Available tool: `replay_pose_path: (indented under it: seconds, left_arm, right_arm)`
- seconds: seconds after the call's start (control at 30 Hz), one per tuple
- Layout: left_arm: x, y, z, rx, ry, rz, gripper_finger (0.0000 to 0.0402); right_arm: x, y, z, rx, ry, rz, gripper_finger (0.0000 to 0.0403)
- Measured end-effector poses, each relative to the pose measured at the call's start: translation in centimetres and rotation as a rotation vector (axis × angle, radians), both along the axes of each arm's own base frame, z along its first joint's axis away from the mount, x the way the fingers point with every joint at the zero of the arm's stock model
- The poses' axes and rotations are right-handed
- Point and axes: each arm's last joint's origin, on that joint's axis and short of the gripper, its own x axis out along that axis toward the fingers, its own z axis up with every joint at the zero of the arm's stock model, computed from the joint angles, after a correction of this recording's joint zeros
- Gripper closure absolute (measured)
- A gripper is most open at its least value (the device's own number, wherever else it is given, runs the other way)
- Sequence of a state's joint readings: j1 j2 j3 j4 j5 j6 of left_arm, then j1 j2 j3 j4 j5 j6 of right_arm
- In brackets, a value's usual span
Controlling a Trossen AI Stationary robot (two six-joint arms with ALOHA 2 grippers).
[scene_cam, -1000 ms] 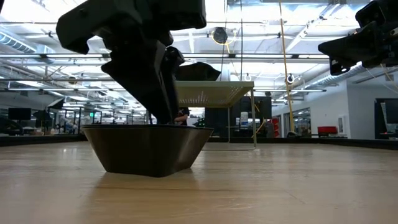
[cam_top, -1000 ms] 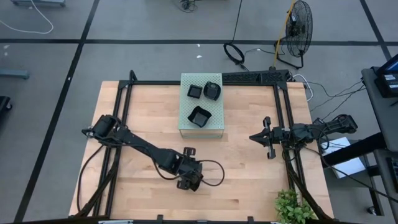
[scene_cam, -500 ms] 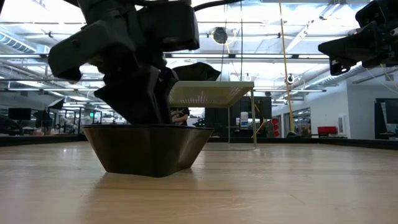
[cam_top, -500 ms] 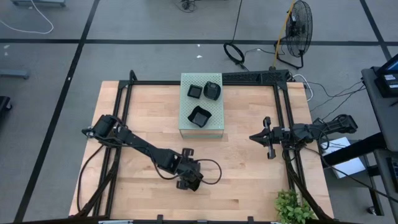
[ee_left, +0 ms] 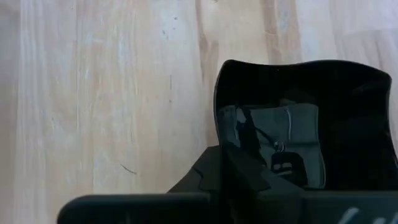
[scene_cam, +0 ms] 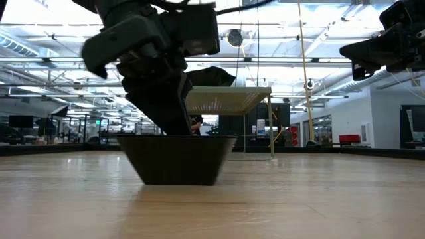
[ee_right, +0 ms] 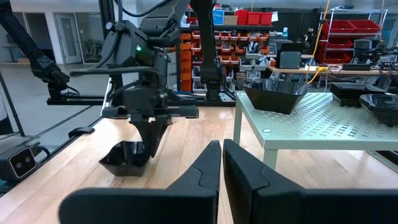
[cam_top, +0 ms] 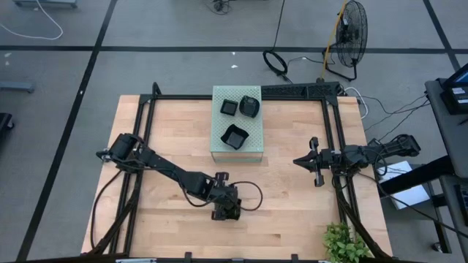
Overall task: Pick & Place Mini shaped plates
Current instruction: Stack the black distorted square plate on top of the other distorted square plates on the shelf
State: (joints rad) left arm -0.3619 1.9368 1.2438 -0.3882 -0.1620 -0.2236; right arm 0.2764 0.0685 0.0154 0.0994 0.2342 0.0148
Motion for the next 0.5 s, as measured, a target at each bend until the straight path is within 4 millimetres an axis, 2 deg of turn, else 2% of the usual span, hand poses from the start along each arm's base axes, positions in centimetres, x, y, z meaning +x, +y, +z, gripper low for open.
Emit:
replay_pose_path:
  seconds: [0.1, 0.2, 0.33, 0.5]
  left_arm:
    - [0.1, 0.3, 0.3, -0.041, 0.002, 0.043, 0.0388]
    - [0.0, 0.3, 1.9, -0.069, -0.031, 0.039, 0.0395]
    - [-0.7, 0.6, 6.0, -0.098, -0.145, 0.069, 0.0393]
    - [-2.7, 2.5, 13.1, -0.073, -0.409, 0.251, 0.0397]
  right_arm:
    - [0.0, 0.0, 0.0, 0.000, 0.000, 0.000, 0.0394]
    - [0.0, 0.0, 0.0, 0.000, 0.000, 0.000, 0.0395]
    - [0.0, 0.0, 0.0, 0.000, 0.000, 0.000, 0.0396]
    - [0.0, 0.0, 0.0, 0.000, 0.000, 0.000, 0.0395]
